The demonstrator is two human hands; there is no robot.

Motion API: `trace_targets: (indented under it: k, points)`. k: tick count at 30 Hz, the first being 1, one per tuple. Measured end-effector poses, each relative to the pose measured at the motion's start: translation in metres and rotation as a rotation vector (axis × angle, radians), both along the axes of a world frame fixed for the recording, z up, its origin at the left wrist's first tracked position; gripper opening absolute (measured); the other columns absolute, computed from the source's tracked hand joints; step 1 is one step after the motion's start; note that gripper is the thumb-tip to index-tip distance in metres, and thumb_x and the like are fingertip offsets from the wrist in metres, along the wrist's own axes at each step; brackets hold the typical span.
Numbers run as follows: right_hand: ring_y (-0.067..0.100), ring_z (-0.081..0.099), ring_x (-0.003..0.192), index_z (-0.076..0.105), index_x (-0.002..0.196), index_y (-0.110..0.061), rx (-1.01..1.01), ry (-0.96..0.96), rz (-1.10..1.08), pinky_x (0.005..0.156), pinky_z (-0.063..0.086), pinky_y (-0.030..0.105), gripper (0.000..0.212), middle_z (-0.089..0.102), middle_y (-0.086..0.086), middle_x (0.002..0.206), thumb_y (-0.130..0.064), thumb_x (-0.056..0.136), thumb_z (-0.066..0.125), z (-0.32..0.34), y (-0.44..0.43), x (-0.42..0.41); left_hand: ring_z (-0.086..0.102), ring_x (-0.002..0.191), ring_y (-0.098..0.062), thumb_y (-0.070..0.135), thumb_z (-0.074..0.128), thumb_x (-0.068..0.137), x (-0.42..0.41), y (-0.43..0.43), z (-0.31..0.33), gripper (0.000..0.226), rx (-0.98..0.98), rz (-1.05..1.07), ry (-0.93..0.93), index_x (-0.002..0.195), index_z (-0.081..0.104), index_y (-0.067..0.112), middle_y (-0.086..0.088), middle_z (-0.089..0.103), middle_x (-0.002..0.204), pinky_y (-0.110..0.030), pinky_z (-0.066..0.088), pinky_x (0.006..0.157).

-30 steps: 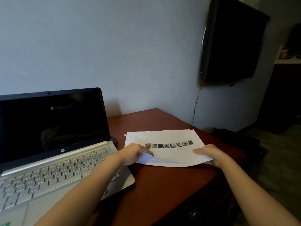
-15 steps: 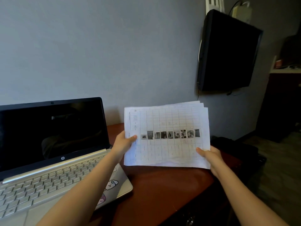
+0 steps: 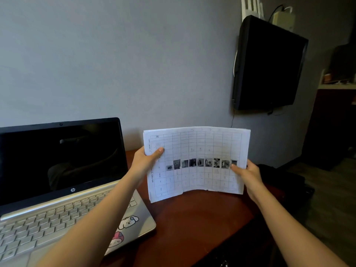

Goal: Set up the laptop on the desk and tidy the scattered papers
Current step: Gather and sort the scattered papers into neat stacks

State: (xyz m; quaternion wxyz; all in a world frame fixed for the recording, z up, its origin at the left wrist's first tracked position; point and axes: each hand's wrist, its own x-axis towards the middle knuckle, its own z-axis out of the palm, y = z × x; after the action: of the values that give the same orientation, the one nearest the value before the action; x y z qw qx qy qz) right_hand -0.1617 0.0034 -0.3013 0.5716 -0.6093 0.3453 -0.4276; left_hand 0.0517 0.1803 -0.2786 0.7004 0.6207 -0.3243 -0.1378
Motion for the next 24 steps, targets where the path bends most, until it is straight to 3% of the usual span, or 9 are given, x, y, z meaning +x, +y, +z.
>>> trace_targets:
  k: [5,8,12,14,16,20,24]
  points:
    - [0.027,0.059,0.101,0.056,0.121,-0.001,0.014,0.053,0.024,0.084,0.048,0.036,0.034,0.062,0.012,0.114,-0.002,0.087,0.061,-0.007,0.002,0.000,0.066,0.083,-0.011,0.018,0.064,0.088,0.003,0.002,-0.008,0.024,0.037,-0.013,0.022,0.111,0.059,0.013,-0.001,0.067,0.102,-0.021,0.053,0.061]
    - [0.033,0.059,0.107,0.058,0.121,0.003,0.011,0.091,-0.032,0.087,0.048,0.037,0.031,0.062,0.019,0.118,-0.005,0.091,0.057,-0.013,0.005,0.003,0.065,0.080,-0.012,0.015,0.063,0.088,0.002,0.006,-0.019,0.023,0.081,-0.003,0.018,0.111,0.058,0.011,-0.003,0.065,0.103,-0.021,0.052,0.061]
    - [0.030,0.059,0.095,0.059,0.118,0.003,0.061,0.070,-0.067,0.082,0.049,0.039,0.027,0.064,0.021,0.111,-0.006,0.093,0.054,-0.005,0.007,0.009,0.067,0.079,-0.013,0.018,0.061,0.089,0.002,0.017,-0.013,0.021,0.069,0.007,0.019,0.109,0.059,0.011,-0.002,0.067,0.098,-0.021,0.055,0.056]
    - [0.029,0.058,0.092,0.059,0.118,0.002,0.117,0.057,-0.034,0.081,0.049,0.040,0.027,0.064,0.016,0.103,-0.006,0.093,0.054,-0.003,0.009,0.010,0.067,0.082,-0.018,0.020,0.062,0.090,0.005,0.026,-0.012,0.018,0.064,0.044,0.049,0.105,0.060,0.011,-0.006,0.068,0.100,-0.027,0.055,0.064]
    - [0.029,0.057,0.092,0.058,0.118,0.002,0.142,0.055,-0.024,0.080,0.047,0.039,0.027,0.063,0.017,0.107,-0.005,0.092,0.055,-0.002,0.014,0.012,0.067,0.083,-0.023,0.021,0.062,0.090,0.007,0.039,-0.013,0.017,0.043,0.062,0.106,0.101,0.062,0.010,-0.012,0.068,0.102,-0.032,0.056,0.069]
    - [0.036,0.058,0.109,0.057,0.121,0.002,0.164,0.024,-0.011,0.085,0.047,0.038,0.029,0.061,0.019,0.118,-0.004,0.092,0.055,-0.001,0.031,0.025,0.068,0.094,-0.030,0.023,0.063,0.088,0.007,0.062,-0.017,0.035,-0.025,0.014,0.193,0.118,0.060,0.005,-0.015,0.068,0.111,-0.034,0.057,0.070]
    - [0.034,0.057,0.113,0.056,0.123,0.002,0.191,-0.006,0.046,0.090,0.047,0.038,0.031,0.061,0.018,0.121,-0.002,0.092,0.054,0.001,0.052,0.046,0.066,0.099,-0.029,0.020,0.060,0.089,0.001,0.082,-0.012,0.030,-0.180,0.012,0.283,0.118,0.060,0.011,-0.011,0.069,0.111,-0.033,0.054,0.070]
